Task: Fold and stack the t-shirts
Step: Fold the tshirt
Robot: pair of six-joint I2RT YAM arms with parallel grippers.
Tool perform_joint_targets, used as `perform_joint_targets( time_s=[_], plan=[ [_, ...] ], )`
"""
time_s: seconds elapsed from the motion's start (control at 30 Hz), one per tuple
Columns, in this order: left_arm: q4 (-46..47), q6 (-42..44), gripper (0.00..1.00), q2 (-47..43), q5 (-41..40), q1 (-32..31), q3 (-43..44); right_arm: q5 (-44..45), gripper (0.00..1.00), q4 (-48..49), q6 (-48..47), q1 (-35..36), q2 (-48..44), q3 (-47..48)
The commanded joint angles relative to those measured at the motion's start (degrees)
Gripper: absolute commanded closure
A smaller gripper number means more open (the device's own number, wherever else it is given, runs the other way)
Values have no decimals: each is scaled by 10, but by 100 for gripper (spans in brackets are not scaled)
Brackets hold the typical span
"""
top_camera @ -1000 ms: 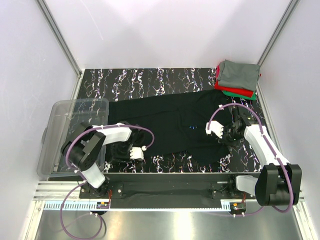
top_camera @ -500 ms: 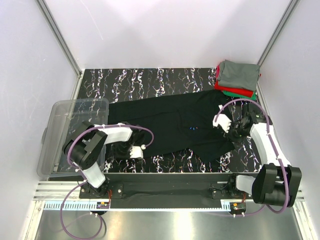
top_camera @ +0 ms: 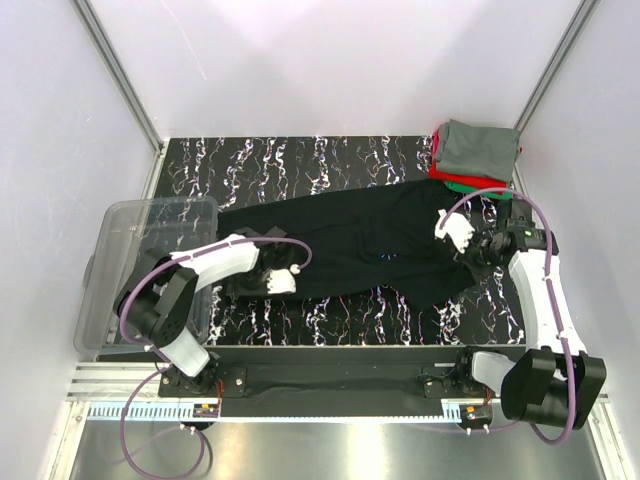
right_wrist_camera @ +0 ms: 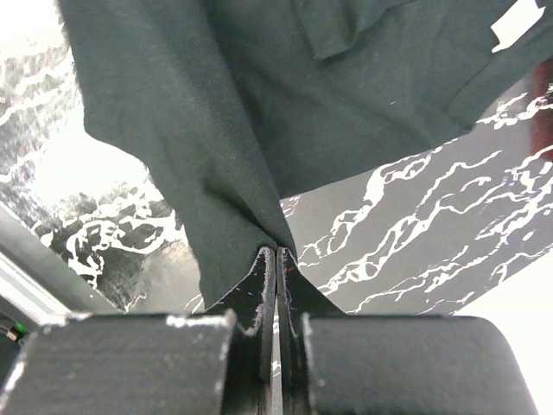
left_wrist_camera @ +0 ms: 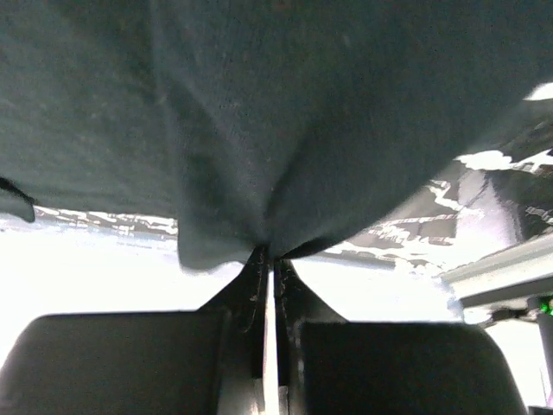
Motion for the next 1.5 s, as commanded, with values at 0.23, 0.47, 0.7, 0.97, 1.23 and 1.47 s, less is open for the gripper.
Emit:
perform_joint_targets(
  time_s=[0.23, 0.47, 0.7, 0.97, 1.23, 1.47],
  plan=[
    [-96, 35, 100, -40, -47, 32, 116, -37, 100, -2, 28, -5, 32, 84],
    [-164, 33, 100, -66, -62, 33, 185, -81, 100, -73, 13, -4, 27, 113],
    [-167, 17, 100, -62, -80, 42, 214, -103, 100, -77, 35, -4, 9, 117],
    [-162, -5, 100, -52, -86, 57, 247, -125, 100, -61, 65, -4, 26, 145],
    [-141, -5, 100, -35, -101, 71, 258, -152, 100, -27, 94, -4, 76, 186],
    [-118, 1, 100, 32, -99, 81, 288, -167, 100, -9, 120, -4, 176, 277]
  ],
)
